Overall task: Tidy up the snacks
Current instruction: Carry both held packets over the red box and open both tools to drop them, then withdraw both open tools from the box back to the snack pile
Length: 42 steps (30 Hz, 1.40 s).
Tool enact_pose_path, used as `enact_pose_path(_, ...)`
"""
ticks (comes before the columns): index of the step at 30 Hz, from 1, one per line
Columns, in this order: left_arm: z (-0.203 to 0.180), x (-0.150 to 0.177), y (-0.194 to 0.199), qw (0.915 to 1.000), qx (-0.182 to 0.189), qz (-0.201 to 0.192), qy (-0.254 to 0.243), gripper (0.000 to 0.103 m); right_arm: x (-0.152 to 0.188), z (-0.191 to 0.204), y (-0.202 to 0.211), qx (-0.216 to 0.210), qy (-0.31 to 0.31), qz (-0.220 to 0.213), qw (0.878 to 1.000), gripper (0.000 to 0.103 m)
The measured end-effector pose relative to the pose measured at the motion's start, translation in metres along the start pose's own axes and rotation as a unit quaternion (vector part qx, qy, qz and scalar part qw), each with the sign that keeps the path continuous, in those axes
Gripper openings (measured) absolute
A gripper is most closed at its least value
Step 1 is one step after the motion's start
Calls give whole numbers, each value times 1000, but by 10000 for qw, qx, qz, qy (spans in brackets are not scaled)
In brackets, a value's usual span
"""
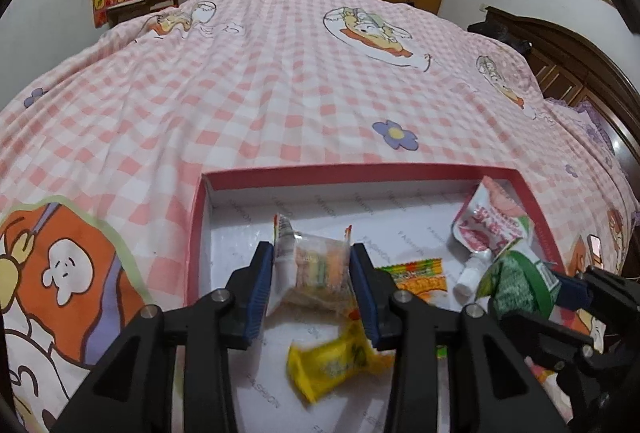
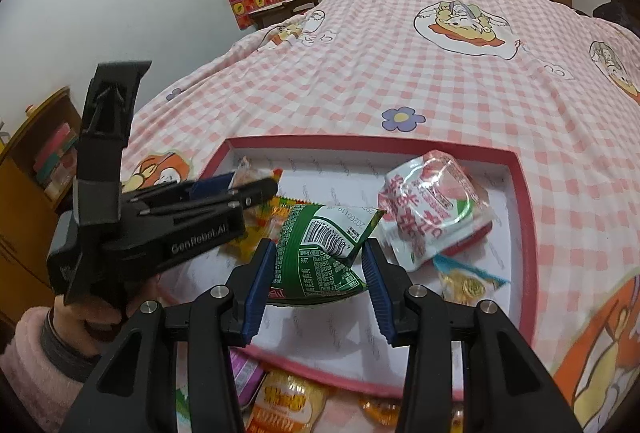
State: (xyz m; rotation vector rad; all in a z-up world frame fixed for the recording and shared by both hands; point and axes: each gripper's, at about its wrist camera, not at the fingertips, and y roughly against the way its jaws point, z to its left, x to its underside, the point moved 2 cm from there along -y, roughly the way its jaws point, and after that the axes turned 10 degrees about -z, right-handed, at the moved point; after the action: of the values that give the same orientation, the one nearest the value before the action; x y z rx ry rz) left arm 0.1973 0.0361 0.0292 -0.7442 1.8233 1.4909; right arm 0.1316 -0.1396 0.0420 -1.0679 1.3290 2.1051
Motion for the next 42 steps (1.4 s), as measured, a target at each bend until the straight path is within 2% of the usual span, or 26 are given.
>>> enact_pose_path(12, -2, 1, -1, 10000, -39, 8, -68, 43, 1, -4, -30, 132, 17, 72, 9999, 46)
enact_pose_path(18, -1, 1, 0, 10000, -10, 27, -14, 44, 1, -6, -30, 150, 4, -18, 9999, 46)
enact_pose_path(21, -1, 0, 7, 10000, 20, -2, 48, 48, 0, -8, -23, 116, -103, -94, 9998, 51)
enact_pose_path(23, -1, -1, 14, 10000, 56, -49, 58, 51, -2, -9, -18, 88, -127, -169, 9997, 58)
enact_pose_path(29, -5, -1, 39, 9999, 101, -77, 8, 55, -3, -3, 1, 35, -66, -342, 9994, 59)
enact_pose_path(42, -11, 20, 79, 9998, 200, 53, 51, 55, 11, 3, 26, -2, -77, -339, 9994, 59)
